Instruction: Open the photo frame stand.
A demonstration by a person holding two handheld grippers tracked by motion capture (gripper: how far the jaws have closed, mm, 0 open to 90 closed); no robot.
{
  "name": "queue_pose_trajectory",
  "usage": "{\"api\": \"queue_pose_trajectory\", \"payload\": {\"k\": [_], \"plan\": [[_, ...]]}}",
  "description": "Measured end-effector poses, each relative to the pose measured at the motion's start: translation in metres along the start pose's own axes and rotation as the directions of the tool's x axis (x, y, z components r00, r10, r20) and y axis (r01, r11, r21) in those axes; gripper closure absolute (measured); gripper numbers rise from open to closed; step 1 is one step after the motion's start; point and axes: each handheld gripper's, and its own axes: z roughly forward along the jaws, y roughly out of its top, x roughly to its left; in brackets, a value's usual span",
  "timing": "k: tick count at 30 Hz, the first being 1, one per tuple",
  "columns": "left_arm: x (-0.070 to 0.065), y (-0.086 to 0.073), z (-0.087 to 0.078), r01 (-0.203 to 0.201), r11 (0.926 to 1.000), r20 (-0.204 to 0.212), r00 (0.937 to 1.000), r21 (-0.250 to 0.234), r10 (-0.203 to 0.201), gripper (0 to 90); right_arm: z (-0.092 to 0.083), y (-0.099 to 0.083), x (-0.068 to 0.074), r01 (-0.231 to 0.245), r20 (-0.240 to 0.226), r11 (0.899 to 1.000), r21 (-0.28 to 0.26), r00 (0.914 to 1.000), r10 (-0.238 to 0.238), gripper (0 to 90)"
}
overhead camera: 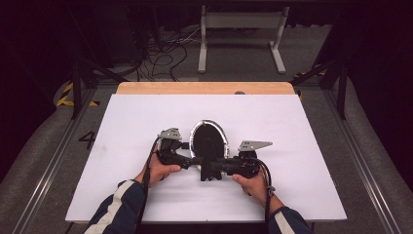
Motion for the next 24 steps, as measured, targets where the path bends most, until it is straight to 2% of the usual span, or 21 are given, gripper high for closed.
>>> {"api": "queue_pose_trajectory", "payload": {"k": [2, 3, 5, 10, 11, 13, 15, 17, 18, 19, 22, 23, 24], "plan": [[-0.001, 0.001, -0.003, -0.004, 0.9998, 0.001, 1.0, -0.017, 0.004, 22.7, -0.001, 0.0, -0.001, -0.003, 0.006, 1.0, 0.0, 1.0, 0.003, 74.3], [-0.001, 0.002, -0.005, -0.026, 0.9994, -0.006, 0.9997, -0.024, 0.026, 25.0, -0.001, 0.0, -0.001, -0.008, 0.01, 1.0, -0.001, 0.9999, 0.008, 74.8], [-0.002, 0.003, -0.01, -0.026, 0.9974, -0.007, 0.9996, -0.067, 0.026, 33.9, -0.003, 0.0, -0.004, -0.014, 0.028, 1.0, -0.005, 0.9995, 0.014, 76.4], [-0.004, 0.002, -0.013, -0.034, 0.9949, 0.005, 0.9994, -0.095, 0.034, 51.7, -0.004, -0.001, -0.007, -0.031, 0.034, 0.999, -0.007, 0.9989, 0.032, 77.5], [-0.003, 0.002, -0.013, -0.033, 0.9939, 0.016, 0.9992, -0.105, 0.035, 51.7, -0.004, -0.001, -0.007, -0.035, 0.038, 0.999, -0.006, 0.9986, 0.036, 77.5], [-0.005, 0.001, -0.014, -0.04, 0.9933, 0.024, 0.9988, -0.109, 0.043, 58.5, -0.003, -0.002, -0.008, -0.036, 0.045, 0.999, -0.007, 0.9983, 0.037, 77.5], [-0.005, 0.002, -0.015, -0.057, 0.9925, 0.015, 0.9981, -0.108, 0.059, 64.5, -0.004, -0.002, -0.007, -0.029, 0.049, 1.0, -0.005, 0.9984, 0.029, 77.6], [-0.005, 0.002, -0.014, -0.07, 0.993, 0.004, 0.9975, -0.095, 0.071, 64.7, -0.004, -0.002, -0.007, -0.028, 0.049, 1.0, -0.005, 0.9984, 0.028, 77.6], [-0.007, 0.001, -0.013, -0.06, 0.9941, 0.001, 0.9982, -0.09, 0.06, 64.4, -0.004, -0.002, -0.006, -0.026, 0.053, 1.0, -0.005, 0.9983, 0.027, 77.5], [-0.008, 0.002, -0.013, -0.078, 0.9937, -0.023, 0.9968, -0.081, 0.076, 65.4, -0.004, -0.002, -0.006, -0.025, 0.054, 1.0, -0.005, 0.9982, 0.025, 77.5], [-0.014, 0.004, -0.014, -0.136, 0.9872, -0.048, 0.9901, -0.084, 0.132, 69.5, -0.004, -0.001, -0.006, -0.021, 0.064, 1.0, -0.004, 0.9977, 0.021, 77.0], [-0.014, 0.004, -0.014, -0.136, 0.9872, -0.048, 0.9901, -0.084, 0.132, 69.8, -0.004, -0.001, -0.006, -0.021, 0.064, 1.0, -0.004, 0.9977, 0.021, 77.0], [-0.018, 0.006, -0.015, -0.163, 0.9835, -0.077, 0.9845, -0.078, 0.158, 69.8, -0.004, -0.001, -0.006, -0.023, 0.064, 1.0, -0.004, 0.9977, 0.023, 76.9]]}}
